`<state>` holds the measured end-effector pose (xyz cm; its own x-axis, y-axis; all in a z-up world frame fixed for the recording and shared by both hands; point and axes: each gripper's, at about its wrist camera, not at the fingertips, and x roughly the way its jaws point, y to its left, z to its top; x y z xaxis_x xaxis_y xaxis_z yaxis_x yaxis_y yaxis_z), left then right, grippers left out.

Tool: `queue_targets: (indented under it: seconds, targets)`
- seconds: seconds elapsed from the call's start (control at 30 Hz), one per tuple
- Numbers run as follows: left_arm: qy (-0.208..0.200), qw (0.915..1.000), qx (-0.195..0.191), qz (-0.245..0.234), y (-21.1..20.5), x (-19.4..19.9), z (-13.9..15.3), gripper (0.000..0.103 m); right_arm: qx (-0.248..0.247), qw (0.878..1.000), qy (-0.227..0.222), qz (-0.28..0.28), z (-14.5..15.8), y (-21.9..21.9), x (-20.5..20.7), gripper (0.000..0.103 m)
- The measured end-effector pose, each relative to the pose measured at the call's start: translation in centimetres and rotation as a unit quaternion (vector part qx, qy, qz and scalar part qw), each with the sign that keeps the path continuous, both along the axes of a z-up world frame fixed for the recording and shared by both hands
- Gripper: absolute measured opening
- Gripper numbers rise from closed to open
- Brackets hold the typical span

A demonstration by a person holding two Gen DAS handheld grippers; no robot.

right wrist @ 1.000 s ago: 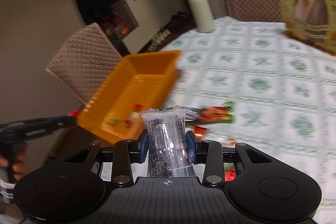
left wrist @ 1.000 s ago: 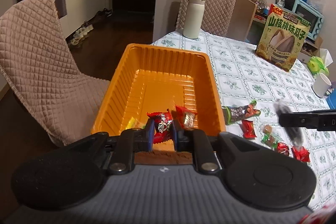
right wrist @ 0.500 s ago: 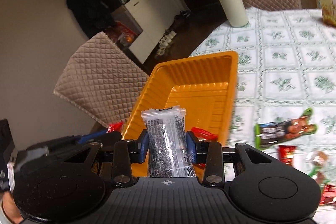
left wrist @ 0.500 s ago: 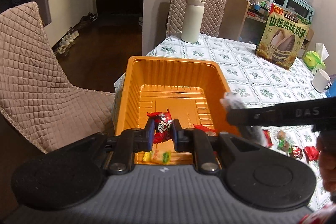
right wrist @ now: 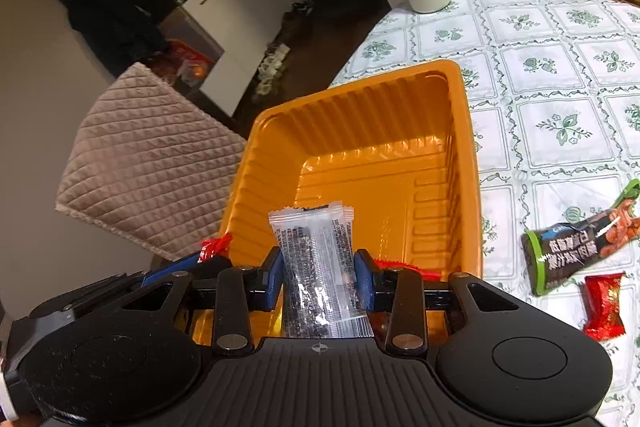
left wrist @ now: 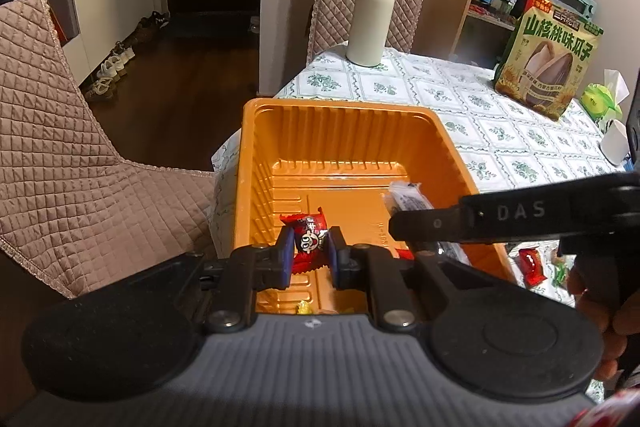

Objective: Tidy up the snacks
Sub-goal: 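Lower red candy into tray with left gripper while right gripper drops clear bag in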

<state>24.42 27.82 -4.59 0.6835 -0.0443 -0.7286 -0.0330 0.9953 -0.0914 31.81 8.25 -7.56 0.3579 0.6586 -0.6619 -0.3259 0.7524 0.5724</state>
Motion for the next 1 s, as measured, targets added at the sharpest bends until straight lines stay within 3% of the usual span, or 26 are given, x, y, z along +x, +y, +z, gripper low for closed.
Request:
queue_targets:
  seconds: [0.27, 0.4, 1.0]
  targets:
    - [0.009, 0.9999, -0.005, -0.009, 0.6, 1.0, -0.8, 0.016, -0.008, 1.000, 0.020, -0.010, -1.3, 1.2, 1.2, 0.039]
    - [0.012, 0.9998, -0.006, -0.014, 0.7, 1.3, -1.1, 0.016, -0.014, 0.999, 0.022, -0.020, -1.4, 1.1, 1.5, 0.055]
    - [0.015, 0.9996, 0.000, -0.024, 0.0, 2.1, -1.2, 0.018, -0.056, 0.997, -0.040, -0.016, 0.6, -0.3, 0.0, 0.055]
